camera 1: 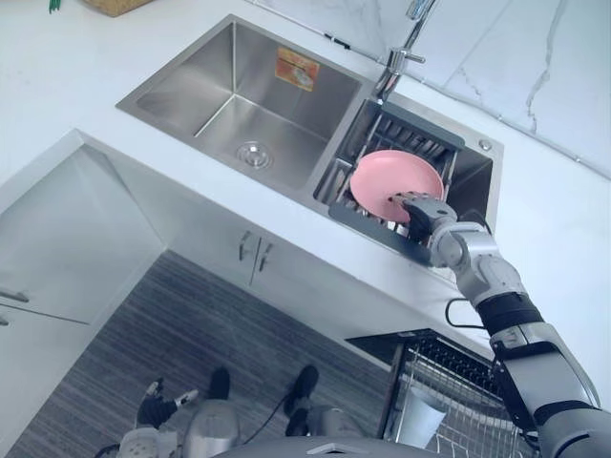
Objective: Walk over to the sink, pick up the cup, carry it to the dishwasher, place the cup inside the dishwasher, then close the dishwasher door
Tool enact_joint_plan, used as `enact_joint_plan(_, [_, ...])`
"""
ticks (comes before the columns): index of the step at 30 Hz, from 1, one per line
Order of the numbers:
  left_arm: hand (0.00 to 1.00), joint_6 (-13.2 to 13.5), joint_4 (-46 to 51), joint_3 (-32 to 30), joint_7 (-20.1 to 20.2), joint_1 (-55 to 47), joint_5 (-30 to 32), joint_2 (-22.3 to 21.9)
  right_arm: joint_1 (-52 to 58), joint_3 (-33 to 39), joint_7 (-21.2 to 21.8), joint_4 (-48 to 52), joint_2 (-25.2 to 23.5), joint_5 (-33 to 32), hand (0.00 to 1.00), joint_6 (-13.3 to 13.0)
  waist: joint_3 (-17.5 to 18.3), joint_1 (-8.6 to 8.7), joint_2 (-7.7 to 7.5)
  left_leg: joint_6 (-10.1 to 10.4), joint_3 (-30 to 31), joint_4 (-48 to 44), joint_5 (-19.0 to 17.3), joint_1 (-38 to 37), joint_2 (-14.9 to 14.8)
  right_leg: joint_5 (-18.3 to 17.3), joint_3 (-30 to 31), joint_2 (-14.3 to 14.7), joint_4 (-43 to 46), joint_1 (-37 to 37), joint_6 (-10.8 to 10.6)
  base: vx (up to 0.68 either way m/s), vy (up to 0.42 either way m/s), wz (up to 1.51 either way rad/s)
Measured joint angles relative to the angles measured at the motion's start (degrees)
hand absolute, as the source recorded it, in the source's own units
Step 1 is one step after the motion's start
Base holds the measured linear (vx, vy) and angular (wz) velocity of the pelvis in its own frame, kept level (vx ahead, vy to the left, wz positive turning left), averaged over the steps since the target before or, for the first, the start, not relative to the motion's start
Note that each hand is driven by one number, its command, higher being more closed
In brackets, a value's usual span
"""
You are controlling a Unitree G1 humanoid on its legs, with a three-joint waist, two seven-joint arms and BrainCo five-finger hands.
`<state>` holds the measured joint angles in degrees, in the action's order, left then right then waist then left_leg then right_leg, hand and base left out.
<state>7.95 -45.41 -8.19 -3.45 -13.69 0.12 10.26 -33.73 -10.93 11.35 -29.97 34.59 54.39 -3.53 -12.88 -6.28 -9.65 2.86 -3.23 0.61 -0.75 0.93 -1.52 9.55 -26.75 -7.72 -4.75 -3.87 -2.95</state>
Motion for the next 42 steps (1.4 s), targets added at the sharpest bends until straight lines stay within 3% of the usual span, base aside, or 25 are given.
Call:
enact_joint_plan(5, [0.00,0.00,-0.02,0.38,-0.01,0.01,-0.03,0.05,1.19,0.01,-0.38,1.93,0.00,0.07,1.00,0.27,0.03,-0.05,0.03,0.07,-0.16,-0.09,-0.08,0.24,-0.04,-0.01,0.12,0.02,-0.20,0.13,0.01,-0.01,0.003,0.00])
enact_joint_plan(24, [0.00,0.79,-0.28,1.48,-0.02,0.77,-0.06,0.30,4.57,0.02,-9.65,4.21,-0.24,4.50,1.00,0.80,0.40,-0.82,0.00,0.19,-0.19,-0.07,-0.16,0.08,-0.05,-0.04,0.09,0.02,0.03,0.19,-0.04,0.00,0.000,0.00])
enact_joint_plan(37, [0.00,1.98,-0.97,1.46,-0.10,0.39,-0.05,0.35,6.49,1.16,-20.47,4.45,-0.27,4.40,1.00,2.47,1.64,0.17,-0.04,0.19,-0.48,-0.52,-0.12,-0.11,-0.07,0.23,0.44,0.03,0.02,0.26,0.01,0.00,0.000,-0.01])
enact_joint_plan(42, [0.00,2.16,-1.50,1.45,-0.10,-0.24,-0.06,0.31,6.56,7.28,-25.42,7.77,-0.55,3.22,1.00,4.54,2.51,0.45,0.60,0.18,-0.91,-0.42,-0.13,-0.16,-0.06,0.31,0.80,0.04,-0.05,0.28,0.01,0.00,0.000,-0.04])
